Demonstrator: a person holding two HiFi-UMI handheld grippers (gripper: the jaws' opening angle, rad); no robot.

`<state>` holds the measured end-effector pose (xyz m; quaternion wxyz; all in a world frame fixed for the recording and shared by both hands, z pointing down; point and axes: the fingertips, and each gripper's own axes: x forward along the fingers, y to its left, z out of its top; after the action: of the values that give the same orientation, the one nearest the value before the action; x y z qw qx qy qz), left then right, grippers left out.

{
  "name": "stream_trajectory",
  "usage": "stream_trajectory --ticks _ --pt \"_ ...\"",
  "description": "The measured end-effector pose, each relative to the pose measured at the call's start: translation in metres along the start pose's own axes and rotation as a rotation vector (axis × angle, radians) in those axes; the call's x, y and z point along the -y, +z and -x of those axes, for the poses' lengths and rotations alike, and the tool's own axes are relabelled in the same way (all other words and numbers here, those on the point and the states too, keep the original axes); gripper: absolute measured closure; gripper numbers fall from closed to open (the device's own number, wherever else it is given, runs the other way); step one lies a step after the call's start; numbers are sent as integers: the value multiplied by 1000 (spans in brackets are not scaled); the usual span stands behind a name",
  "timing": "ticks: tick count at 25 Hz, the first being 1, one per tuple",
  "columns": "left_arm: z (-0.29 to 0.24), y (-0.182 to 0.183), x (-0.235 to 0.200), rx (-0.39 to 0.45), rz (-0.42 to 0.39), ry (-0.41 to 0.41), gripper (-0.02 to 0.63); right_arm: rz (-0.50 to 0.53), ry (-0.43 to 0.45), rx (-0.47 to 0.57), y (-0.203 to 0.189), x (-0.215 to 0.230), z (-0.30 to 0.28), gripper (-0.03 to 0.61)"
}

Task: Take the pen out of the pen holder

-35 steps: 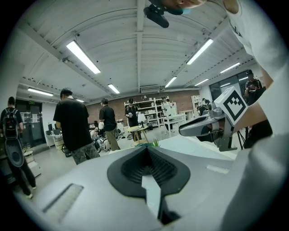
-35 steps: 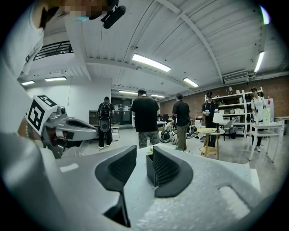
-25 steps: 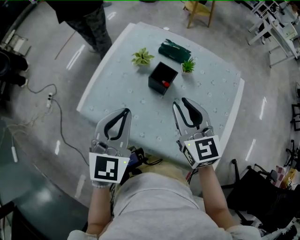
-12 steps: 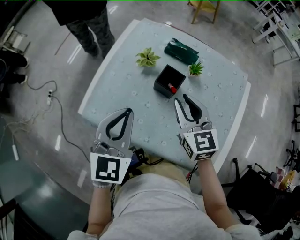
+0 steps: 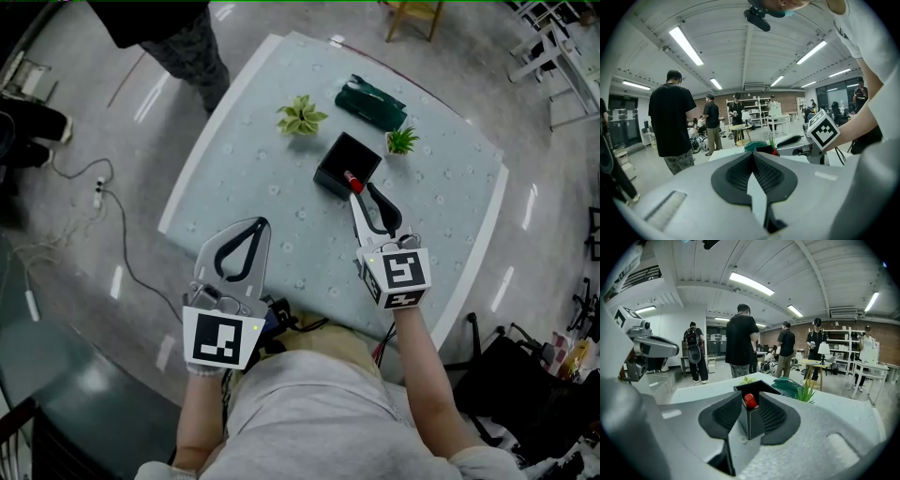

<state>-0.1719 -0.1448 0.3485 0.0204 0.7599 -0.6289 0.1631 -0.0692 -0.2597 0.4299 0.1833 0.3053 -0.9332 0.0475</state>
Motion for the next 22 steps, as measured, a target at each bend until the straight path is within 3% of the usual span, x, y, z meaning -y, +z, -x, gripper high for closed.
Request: stream_trajectory --ticks 7,11,22 --pt "-2 -6 -7 -11 7 -10 597 12 -2 -19 -4 -3 -13 468" --pt "-2 -8 -11 -7 10 -13 597 15 -22 -15 -2 -2 -15 511" --pt "-1 -5 -12 6 5 -32 597 2 -65 29 12 4 -8 515"
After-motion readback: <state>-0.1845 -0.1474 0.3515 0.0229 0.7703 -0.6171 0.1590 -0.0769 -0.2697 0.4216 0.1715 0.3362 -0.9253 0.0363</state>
